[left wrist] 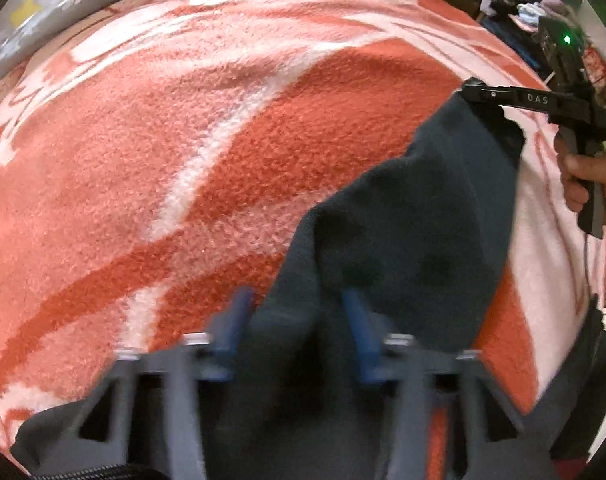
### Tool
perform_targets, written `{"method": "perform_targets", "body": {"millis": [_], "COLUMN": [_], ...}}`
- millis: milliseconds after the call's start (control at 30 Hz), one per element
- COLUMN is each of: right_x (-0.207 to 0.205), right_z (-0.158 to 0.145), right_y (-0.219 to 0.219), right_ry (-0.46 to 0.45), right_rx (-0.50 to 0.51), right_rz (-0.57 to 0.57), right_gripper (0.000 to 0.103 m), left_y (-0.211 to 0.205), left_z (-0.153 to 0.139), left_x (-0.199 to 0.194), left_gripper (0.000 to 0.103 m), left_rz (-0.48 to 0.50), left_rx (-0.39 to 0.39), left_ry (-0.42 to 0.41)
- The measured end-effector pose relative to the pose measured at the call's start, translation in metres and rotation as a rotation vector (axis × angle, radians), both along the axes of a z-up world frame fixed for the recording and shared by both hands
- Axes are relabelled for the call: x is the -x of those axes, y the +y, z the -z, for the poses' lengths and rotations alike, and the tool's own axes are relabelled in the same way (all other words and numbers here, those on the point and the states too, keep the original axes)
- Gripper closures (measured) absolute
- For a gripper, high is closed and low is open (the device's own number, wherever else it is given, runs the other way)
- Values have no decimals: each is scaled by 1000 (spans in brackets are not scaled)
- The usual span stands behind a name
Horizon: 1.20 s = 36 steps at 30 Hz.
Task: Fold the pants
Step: 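Grasp the pants waistband with the left gripper while the right gripper grasps the other waistband edge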
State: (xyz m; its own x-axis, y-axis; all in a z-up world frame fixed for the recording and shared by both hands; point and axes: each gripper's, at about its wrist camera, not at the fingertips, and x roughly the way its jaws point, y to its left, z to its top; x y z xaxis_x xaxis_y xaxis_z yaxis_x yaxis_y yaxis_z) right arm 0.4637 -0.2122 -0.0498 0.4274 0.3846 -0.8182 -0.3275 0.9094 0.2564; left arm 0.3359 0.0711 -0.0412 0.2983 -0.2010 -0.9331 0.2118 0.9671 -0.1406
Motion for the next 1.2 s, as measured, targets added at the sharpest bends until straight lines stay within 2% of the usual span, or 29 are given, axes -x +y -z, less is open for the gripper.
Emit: {"method": "perform_targets", "body": {"millis": [33, 67, 233, 467, 567, 900, 1067, 1200], "right_x": [5, 11, 53, 139, 171, 265, 296, 318], "right_z": [-7, -14, -51, -86, -84, -47, -49, -47], "right_y": [-1, -4, -22, -62, -80, -130, -132, -130], "right_ry": [-20, -36, -95, -126, -107, -10, -24, -31], "right_rx": [-4, -21, -90, -140, -148, -198, -164, -90], "right_rz": [1, 0, -21, -38, -17, 137, 161, 167], "right_gripper": [93, 94, 95, 95, 95, 96, 96, 96], "left_y": [2, 5, 12, -13, -17, -49, -52, -55], "left_z": [-3, -10, -39, -66, -71, -79, -80, -73], "left_x": [3, 8, 44, 124, 153, 240, 265, 282], "left_gripper": [89, 91, 95, 96, 96, 96, 96, 96], "left_rz": [-4, -10, -14, 16, 21, 54, 55, 73], "left_rx": [6, 6, 42, 62, 74, 96, 112, 113], "left_ry": [-2, -24, -91, -146, -153, -169, -175, -169]}}
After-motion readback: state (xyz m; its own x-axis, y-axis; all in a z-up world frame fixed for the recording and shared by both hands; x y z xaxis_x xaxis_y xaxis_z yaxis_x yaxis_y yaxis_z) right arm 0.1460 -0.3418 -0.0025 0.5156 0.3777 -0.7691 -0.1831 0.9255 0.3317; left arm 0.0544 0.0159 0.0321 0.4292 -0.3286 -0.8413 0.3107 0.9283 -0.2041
